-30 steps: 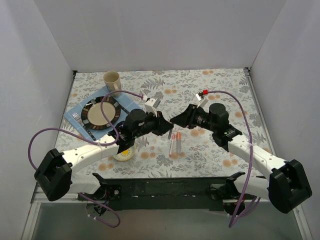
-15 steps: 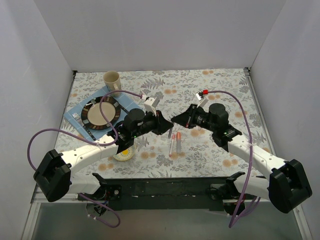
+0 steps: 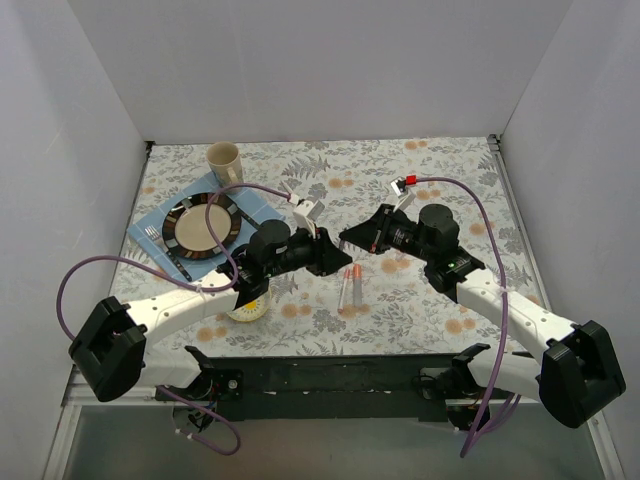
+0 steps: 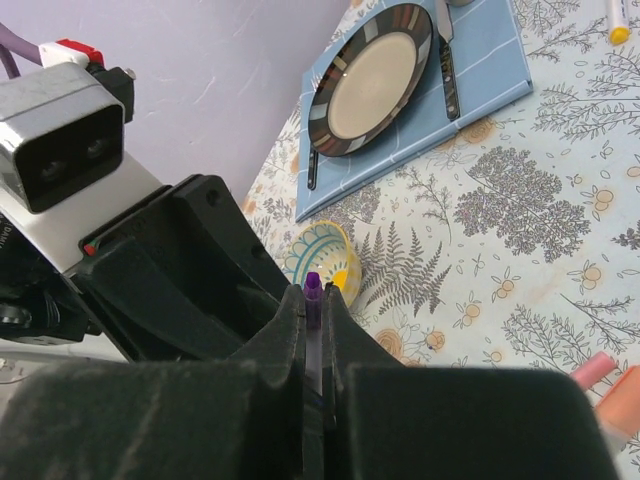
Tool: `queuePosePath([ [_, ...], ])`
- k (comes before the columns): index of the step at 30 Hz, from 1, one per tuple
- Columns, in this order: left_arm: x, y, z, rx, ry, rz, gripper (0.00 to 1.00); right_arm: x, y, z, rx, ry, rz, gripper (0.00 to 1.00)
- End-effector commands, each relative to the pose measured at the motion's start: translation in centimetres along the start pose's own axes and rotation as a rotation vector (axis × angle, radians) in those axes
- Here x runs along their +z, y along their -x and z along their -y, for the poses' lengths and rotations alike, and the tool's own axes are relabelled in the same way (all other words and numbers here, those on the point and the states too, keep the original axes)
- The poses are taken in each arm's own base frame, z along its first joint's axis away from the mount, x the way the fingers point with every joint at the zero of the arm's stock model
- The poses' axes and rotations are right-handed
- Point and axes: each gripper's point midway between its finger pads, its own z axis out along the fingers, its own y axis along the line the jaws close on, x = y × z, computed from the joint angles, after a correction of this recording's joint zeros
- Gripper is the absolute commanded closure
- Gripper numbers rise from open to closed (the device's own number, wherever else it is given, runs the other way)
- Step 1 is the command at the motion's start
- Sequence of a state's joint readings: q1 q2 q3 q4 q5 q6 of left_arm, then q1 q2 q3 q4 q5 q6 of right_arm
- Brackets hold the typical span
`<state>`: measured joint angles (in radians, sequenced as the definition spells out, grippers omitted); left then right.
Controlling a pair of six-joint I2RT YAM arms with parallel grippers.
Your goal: Insert the pens into the pen caps
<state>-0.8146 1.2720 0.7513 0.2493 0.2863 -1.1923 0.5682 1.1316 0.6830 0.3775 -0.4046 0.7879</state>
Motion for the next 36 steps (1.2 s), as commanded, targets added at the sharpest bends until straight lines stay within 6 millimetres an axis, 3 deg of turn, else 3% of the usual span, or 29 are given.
queuePosePath([
  [1, -0.3, -0.8, 0.7, 0.016, -0.047, -0.019, 0.85, -0.2, 2.8, -3.2, -0.062, 0.087, 0.076, 0.99],
  [3, -0.3, -0.8, 0.6, 0.018, -0.042, -0.023, 1.00, -0.3, 2.9, -3.3, -0.071, 0.089, 0.083, 0.99],
  [4, -0.3, -0.9, 0.4, 0.015, -0.031, -0.024, 1.00, -0.3, 2.9, -3.3, -0.075, 0.089, 0.082, 0.93],
  [5, -0.4, -0.9, 0.3, 0.015, -0.026, -0.023, 1.00, -0.5, 3.1, -3.6, -0.083, 0.093, 0.088, 0.81],
  [6, -0.6, -0.4, 0.2, 0.024, -0.010, -0.002, 1.00, -0.6, 2.8, -2.9, -0.099, 0.055, 0.076, 0.54],
  [7, -0.7, 0.0, -0.2, 0.025, 0.017, 0.015, 1.00, -0.8, 2.9, -2.7, -0.121, 0.033, 0.074, 0.45],
  [8, -0.9, 0.2, -0.8, 0.022, 0.053, 0.029, 1.00, -1.0, 4.4, -3.4, -0.155, 0.011, 0.093, 0.42],
  [9, -1.2, 1.0, -1.2, 0.036, 0.085, 0.054, 1.00, -1.6, 4.2, -0.2, -0.163, -0.172, 0.063, 0.40],
  [10, -1.4, 1.4, -2.3, 0.038, 0.144, 0.067, 1.00, -2.2, 4.9, 1.2, -0.143, -0.293, 0.063, 0.38],
  [11, -1.6, 1.8, -2.6, 0.040, 0.173, 0.083, 1.00, -2.9, 6.8, 1.8, -0.130, -0.380, 0.108, 0.37],
  [12, -2.1, 2.5, -2.9, 0.037, 0.203, 0.110, 1.00, -4.1, 7.1, 3.8, -0.106, -0.502, 0.125, 0.34],
  [15, -2.8, 3.8, -2.4, 0.039, 0.219, 0.129, 1.00, -5.4, 7.9, 5.8, -0.214, -0.581, 0.120, 0.33],
  [16, -3.3, 4.5, -1.5, 0.071, 0.201, 0.123, 1.00, -5.8, 8.1, 6.6, -0.408, -0.587, 0.062, 0.33],
  [18, -3.9, 5.2, -0.9, 0.108, 0.201, 0.121, 1.00, -6.0, 7.6, 8.2, -0.594, -0.602, -0.023, 0.34],
  [19, -4.6, 5.4, -0.8, 0.150, 0.209, 0.106, 1.00, -6.0, 7.5, 9.3, -0.814, -0.581, -0.122, 0.34],
  [21, -5.1, 5.6, -0.7, 0.195, 0.210, 0.104, 1.00, -5.5, 6.0, 10.3, -1.005, -0.491, -0.250, 0.31],
  [22, -5.4, 5.5, -0.9, 0.210, 0.220, 0.100, 1.00, -5.5, 5.4, 11.9, -1.131, -0.468, -0.355, 0.31],
  [24, -6.1, 5.5, -1.5, 0.221, 0.250, 0.120, 1.00, -5.1, 5.3, 12.7, -1.176, -0.407, -0.446, 0.32],
  [25, -6.3, 5.5, -1.5, 0.218, 0.250, 0.130, 1.00, -5.2, 4.5, 15.0, -1.157, -0.394, -0.537, 0.34],
  [26, -6.7, 5.5, -1.3, 0.216, 0.243, 0.143, 1.00, -5.6, 2.7, 15.3, -1.188, -0.284, -0.646, 0.38],
  [32, -7.8, 6.1, -0.4, 0.231, 0.217, 0.190, 1.00, -5.6, 1.5, 18.4, -1.356, -0.027, -0.756, 0.41],
  [36, -7.9, 6.4, -0.1, 0.234, 0.212, 0.197, 1.00, -6.3, 0.2, 20.6, -1.381, 0.063, -0.833, 0.42],
])
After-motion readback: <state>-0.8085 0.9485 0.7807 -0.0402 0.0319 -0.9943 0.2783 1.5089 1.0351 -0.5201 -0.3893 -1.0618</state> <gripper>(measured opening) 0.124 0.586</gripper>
